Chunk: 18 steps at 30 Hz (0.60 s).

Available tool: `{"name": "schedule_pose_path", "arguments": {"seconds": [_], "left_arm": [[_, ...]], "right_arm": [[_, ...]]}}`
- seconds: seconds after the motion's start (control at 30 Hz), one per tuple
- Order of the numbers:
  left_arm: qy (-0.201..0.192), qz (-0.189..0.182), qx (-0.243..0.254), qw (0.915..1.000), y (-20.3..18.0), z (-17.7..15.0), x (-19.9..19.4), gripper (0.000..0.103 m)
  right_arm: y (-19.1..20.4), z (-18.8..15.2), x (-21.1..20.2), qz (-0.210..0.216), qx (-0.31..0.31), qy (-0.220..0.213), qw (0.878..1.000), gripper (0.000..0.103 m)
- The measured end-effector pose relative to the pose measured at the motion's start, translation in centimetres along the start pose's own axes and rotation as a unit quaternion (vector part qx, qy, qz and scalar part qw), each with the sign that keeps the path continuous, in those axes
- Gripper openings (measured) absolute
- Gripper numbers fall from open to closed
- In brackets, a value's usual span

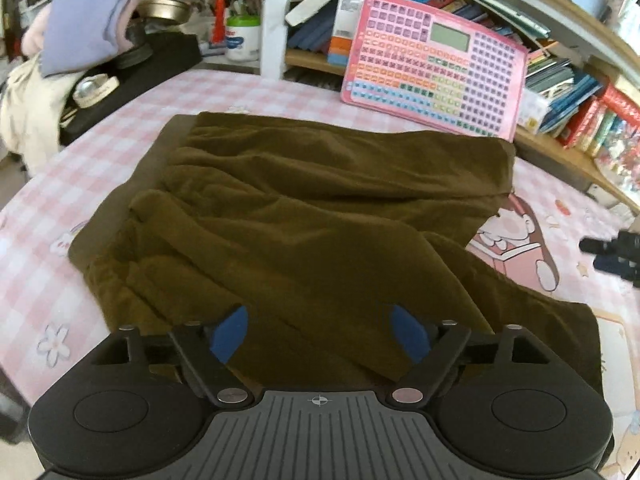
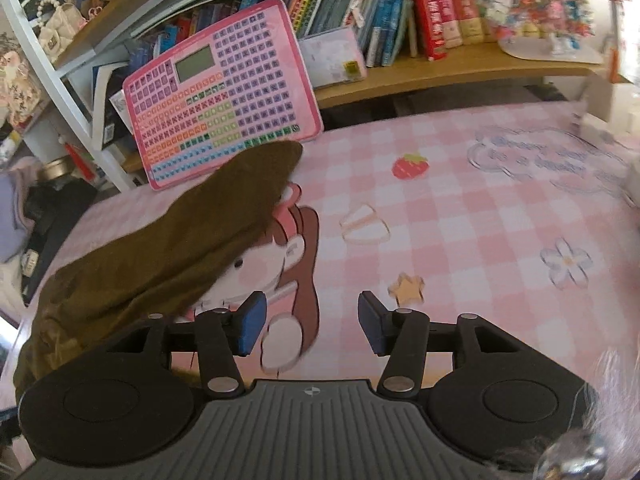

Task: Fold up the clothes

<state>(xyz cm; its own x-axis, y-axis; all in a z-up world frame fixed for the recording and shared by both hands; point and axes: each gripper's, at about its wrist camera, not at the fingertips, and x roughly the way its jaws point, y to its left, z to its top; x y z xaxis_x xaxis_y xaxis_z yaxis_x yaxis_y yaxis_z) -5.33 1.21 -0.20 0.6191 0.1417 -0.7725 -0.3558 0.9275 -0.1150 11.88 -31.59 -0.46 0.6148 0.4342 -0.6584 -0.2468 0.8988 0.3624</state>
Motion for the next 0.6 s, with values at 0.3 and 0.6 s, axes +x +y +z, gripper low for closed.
{"name": "schedule_pose_path", "arguments": {"seconds": [0.3,0.6], "left_arm": [[0.011,0.041,-0.015,0.9990,-0.7,-0.5,-0.9,0.084],[0.025,0.052,-0.015,0.9982,-1.6,-1.0,-0.7,0.086]], "right_arm": [[-0.9,6.4,4.4,0.045,-0.038,-0.025,0.998,0.056],[-1.6,10.6,10.0,0.076,-0.062,0.005,0.995,0.064]]}}
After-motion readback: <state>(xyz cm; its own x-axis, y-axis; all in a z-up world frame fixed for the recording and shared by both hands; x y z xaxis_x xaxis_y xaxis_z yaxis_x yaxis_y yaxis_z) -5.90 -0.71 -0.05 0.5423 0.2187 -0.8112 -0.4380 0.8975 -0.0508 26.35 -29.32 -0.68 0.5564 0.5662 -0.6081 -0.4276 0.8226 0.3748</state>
